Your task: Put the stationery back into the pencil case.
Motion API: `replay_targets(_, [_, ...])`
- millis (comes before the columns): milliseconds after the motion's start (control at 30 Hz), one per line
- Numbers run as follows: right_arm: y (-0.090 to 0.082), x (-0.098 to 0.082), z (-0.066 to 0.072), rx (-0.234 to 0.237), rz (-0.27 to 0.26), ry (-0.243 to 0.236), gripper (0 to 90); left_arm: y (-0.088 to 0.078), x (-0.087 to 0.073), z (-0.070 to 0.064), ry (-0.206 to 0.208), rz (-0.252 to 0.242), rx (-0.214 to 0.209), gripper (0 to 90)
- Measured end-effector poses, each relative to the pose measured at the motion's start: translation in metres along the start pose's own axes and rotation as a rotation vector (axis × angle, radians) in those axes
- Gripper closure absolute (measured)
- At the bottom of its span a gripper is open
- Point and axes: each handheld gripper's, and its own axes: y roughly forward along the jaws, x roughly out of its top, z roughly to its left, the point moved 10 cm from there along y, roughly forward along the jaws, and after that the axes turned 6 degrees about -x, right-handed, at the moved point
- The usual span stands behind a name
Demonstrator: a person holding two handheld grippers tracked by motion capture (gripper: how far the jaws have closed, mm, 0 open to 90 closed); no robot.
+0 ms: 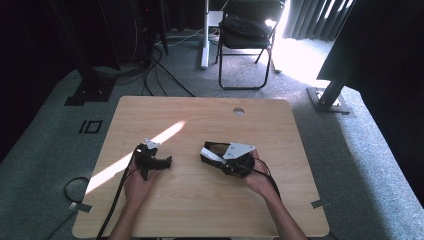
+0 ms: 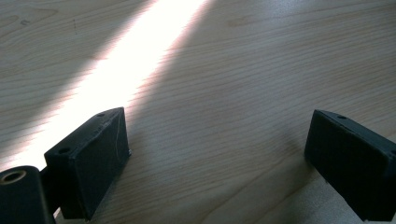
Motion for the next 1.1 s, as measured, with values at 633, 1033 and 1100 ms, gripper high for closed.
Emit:
replay_targets(633, [-0.005,-0.003,-0.014,-0.025,0.002,0.020,71.4,0.000,0.000,0.000,0.000,0.000,0.000,6.6])
replay_targets(1033, [-0.011,-0.008,-0.026,-0.047,0.002,0.036,71.4,0.000,0.000,0.000,0.000,0.000,0.000,6.6])
replay_targets(1100, [-0.012,-0.009,-0.028,-0.051,0.002,0.042,71.4,0.000,0.000,0.000,0.000,0.000,0.000,6.5])
